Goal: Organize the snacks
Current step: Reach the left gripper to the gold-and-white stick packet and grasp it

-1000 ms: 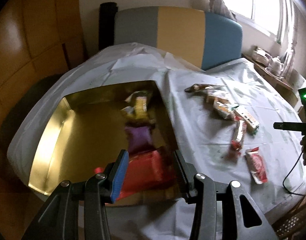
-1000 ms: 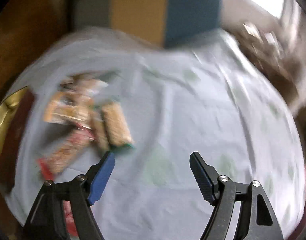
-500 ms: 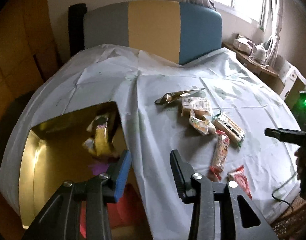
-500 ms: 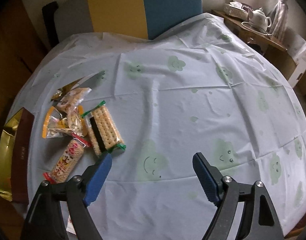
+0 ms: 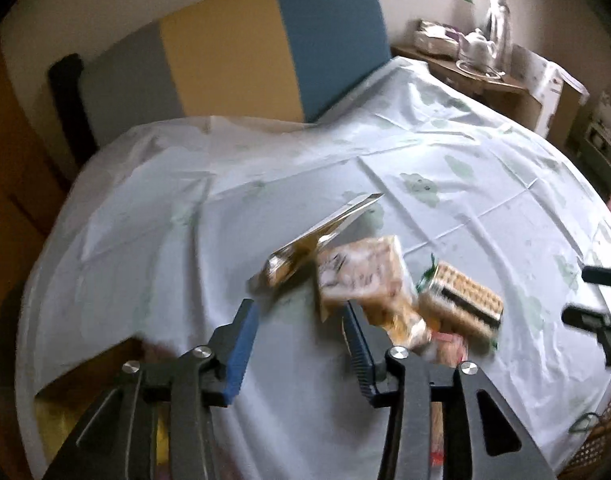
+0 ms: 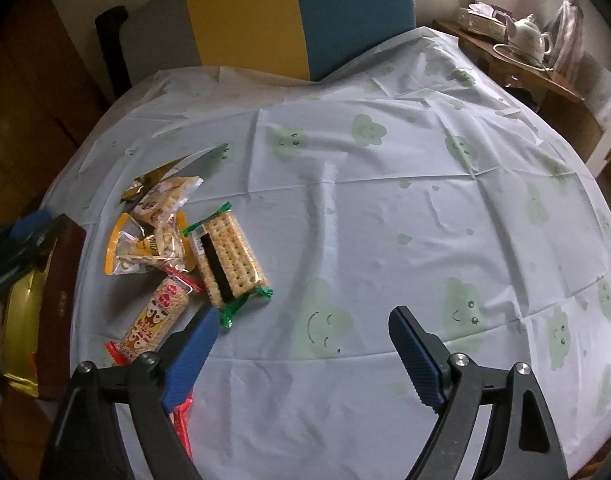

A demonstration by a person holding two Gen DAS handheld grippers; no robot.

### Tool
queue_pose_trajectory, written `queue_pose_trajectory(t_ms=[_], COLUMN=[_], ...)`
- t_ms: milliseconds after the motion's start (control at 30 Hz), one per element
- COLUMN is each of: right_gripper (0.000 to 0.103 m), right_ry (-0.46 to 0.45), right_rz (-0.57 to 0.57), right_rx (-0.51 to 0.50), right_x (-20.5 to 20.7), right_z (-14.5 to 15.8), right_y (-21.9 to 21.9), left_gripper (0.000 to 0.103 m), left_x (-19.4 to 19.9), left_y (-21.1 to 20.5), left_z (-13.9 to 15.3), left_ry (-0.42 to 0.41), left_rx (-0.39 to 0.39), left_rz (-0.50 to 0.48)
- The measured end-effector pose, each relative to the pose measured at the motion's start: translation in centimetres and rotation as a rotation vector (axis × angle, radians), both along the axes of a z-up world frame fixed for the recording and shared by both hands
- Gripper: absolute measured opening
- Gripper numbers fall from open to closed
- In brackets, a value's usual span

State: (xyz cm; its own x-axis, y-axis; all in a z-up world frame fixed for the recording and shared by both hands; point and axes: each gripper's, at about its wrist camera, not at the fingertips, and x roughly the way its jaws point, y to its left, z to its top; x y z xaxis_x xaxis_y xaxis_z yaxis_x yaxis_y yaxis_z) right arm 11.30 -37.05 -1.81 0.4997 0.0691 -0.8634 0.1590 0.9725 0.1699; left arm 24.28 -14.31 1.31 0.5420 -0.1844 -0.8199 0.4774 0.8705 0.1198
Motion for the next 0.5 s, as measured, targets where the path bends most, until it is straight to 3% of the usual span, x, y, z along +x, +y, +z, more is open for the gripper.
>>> queue_pose_trajectory(t_ms=[100, 267, 333, 500], right_gripper=[0.088, 0.090, 0.090, 0.090], right_ry=[-0.005, -0.007, -0.004, 0.008], right_rz=[0.012, 0.021, 0.023, 0.032], right_rx=[0.000, 0.032, 0.038, 0.068], right_x=[0.0, 0.0, 0.1, 0.2], right_z=[0.2, 0.3, 0.2, 0.0], right_y=[0.2, 0.1, 0.1, 0.2], left_gripper=[0.062, 0.065, 0.079, 0.081], left_x=[3.0, 6.9, 7.9, 10.5], left_y=[-1.3, -3.1, -3.7, -5.5], left_z=[-1.1, -3.1, -3.6, -5.9], left_ry=[0.048, 0.084, 0.073, 0.128], left_rx=[-0.018, 0.018, 0.030, 0.084], left_rz=[-0.011, -0.017, -0.032, -0.088])
